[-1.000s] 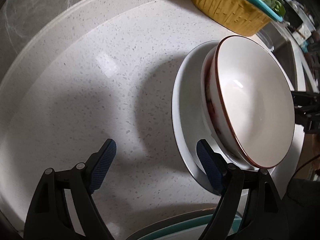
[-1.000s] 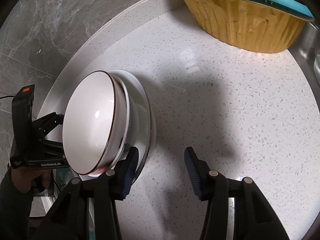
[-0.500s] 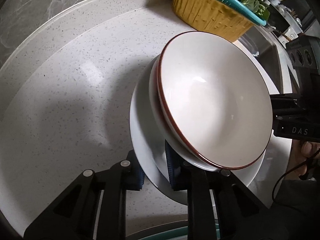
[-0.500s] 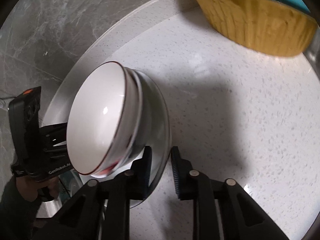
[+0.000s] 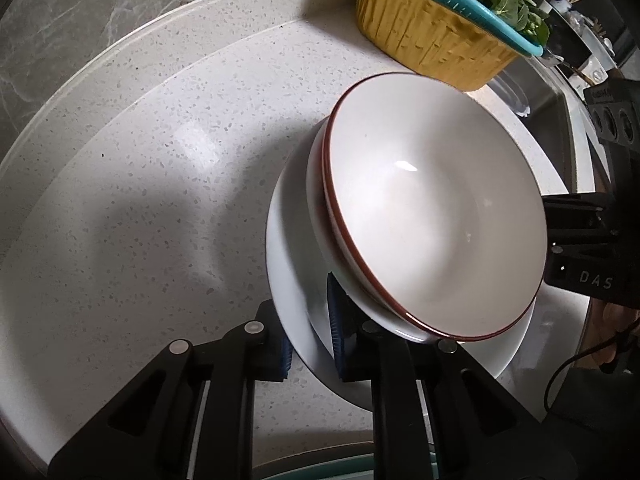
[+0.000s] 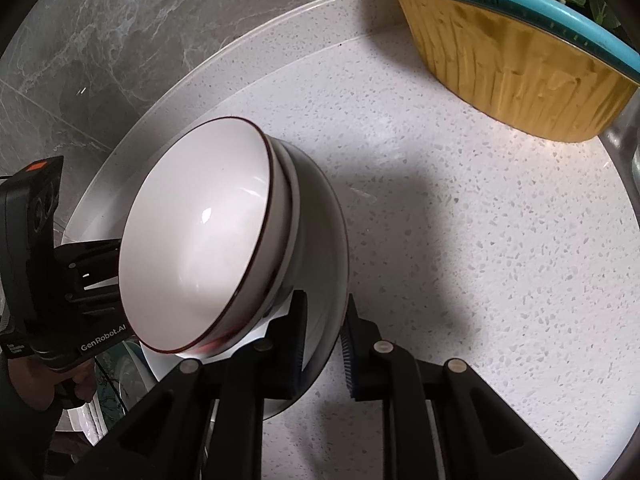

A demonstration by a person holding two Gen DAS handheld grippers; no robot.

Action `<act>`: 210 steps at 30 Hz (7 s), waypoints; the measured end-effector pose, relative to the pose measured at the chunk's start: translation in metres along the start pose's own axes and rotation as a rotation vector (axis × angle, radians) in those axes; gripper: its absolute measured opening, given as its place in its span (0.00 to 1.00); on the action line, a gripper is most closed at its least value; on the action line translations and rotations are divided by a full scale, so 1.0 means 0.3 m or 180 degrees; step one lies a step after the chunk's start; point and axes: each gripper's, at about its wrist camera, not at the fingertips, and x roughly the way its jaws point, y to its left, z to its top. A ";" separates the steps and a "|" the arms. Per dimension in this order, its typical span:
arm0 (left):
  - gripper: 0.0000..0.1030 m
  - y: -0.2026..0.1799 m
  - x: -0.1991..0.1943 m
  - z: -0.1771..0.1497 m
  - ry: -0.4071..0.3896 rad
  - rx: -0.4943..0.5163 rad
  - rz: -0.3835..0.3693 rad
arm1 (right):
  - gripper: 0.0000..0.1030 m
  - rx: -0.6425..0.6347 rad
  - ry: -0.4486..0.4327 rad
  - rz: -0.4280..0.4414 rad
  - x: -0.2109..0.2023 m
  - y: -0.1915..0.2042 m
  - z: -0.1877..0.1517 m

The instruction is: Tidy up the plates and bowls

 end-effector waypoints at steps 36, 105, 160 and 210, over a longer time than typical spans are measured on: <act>0.12 0.010 -0.448 -0.195 -0.0403 -0.0309 0.0304 | 0.16 -0.0646 -0.0231 0.0065 -0.250 0.213 -0.027; 0.13 0.115 -0.430 -1.021 -0.0325 -0.1262 0.0416 | 0.15 -0.1410 0.0422 0.0227 -0.013 0.532 -0.399; 1.00 -0.363 -0.981 -1.218 -0.1411 -0.0946 0.0317 | 1.00 -0.0500 -0.1961 -0.0664 -0.822 0.626 -0.912; 1.00 -0.360 -1.316 -1.295 -0.1374 -0.0509 0.0601 | 1.00 0.0500 -0.1928 -0.1600 -0.974 0.928 -0.996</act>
